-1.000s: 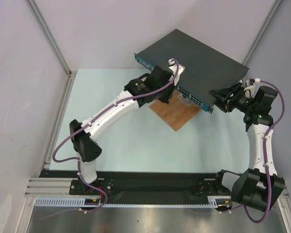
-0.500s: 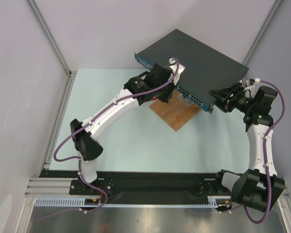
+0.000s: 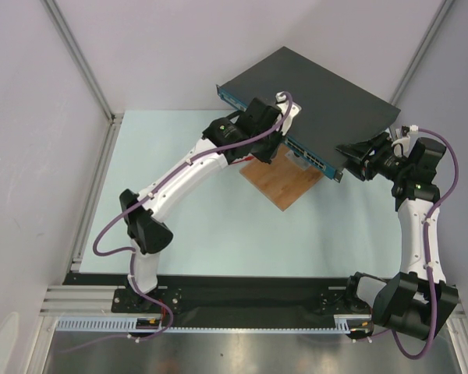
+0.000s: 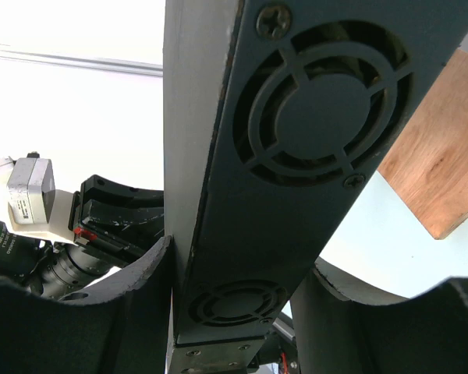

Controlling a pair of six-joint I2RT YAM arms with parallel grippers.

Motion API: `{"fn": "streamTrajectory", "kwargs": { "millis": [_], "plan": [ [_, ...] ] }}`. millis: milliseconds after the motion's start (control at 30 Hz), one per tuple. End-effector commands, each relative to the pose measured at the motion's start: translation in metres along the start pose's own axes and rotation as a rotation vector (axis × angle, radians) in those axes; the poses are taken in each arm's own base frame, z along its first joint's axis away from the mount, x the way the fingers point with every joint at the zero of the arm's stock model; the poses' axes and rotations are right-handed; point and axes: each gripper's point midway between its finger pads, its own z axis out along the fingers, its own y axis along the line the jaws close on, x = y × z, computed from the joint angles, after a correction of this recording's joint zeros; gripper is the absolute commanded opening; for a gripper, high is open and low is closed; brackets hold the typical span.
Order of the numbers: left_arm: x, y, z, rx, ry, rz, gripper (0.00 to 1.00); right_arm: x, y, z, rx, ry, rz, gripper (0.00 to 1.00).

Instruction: Insert the plug into the switch port

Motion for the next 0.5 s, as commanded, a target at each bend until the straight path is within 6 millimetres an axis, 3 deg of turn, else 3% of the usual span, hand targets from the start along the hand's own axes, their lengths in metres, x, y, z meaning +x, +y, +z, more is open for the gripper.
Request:
{"fn": "streamTrajectory", "kwargs": {
  "millis": [0, 467],
  "plan": [
    [-0.094, 0.005, 0.011, 0.000, -0.351, -0.005, 0.00, 0.004, 0.003, 0.010, -0.017, -0.004, -0.416, 0.00],
    [-0.127, 0.002, -0.006, 0.087, -0.483, -0.028, 0.00, 0.005, 0.001, 0.011, -0.014, 0.006, -0.416, 0.00]
  ]
}}
